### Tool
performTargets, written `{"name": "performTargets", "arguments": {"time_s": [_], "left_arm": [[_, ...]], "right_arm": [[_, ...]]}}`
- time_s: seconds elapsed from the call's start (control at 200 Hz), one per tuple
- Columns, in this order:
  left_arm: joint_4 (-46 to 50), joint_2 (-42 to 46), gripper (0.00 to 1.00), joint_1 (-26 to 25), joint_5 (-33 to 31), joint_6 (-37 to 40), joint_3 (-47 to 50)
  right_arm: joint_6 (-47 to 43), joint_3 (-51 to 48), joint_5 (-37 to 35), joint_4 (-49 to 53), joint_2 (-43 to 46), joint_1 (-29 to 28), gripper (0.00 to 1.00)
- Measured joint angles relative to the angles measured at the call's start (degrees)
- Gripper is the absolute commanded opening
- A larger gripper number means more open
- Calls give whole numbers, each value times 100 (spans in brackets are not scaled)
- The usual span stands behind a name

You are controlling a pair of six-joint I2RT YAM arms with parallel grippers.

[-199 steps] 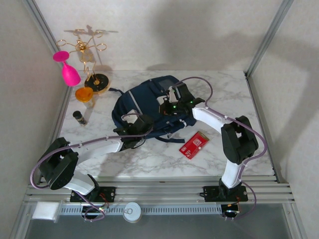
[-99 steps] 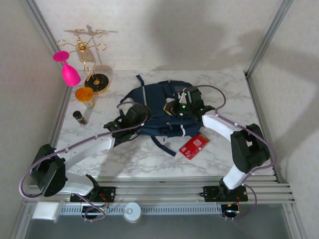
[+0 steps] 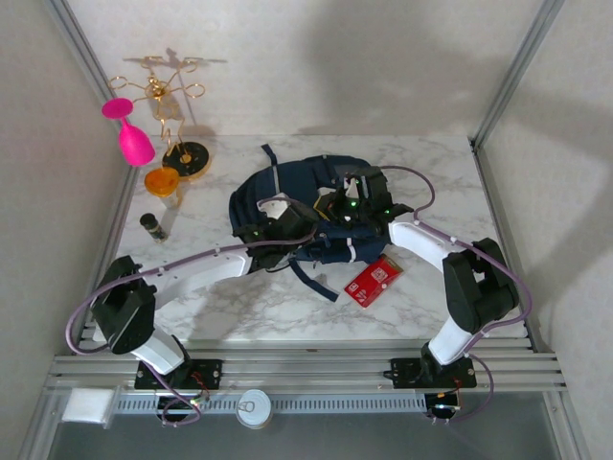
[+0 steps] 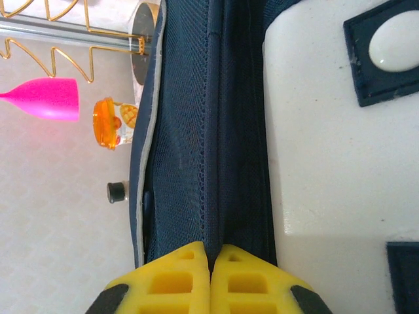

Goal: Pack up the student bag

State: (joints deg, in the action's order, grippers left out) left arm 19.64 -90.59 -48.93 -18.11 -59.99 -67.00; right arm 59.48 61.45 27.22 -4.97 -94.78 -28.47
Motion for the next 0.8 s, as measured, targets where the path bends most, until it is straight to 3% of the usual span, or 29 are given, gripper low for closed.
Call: {"name": "performTargets", "arguments": {"time_s": [0.496, 0.801], "left_arm": [[214, -481, 53, 0, -518, -332, -251], [177, -48, 52, 83, -726, -581, 511]], "right_arm": [[129, -170, -59, -278, 0, -7, 0], [144, -168, -63, -245, 0, -28, 0]]}}
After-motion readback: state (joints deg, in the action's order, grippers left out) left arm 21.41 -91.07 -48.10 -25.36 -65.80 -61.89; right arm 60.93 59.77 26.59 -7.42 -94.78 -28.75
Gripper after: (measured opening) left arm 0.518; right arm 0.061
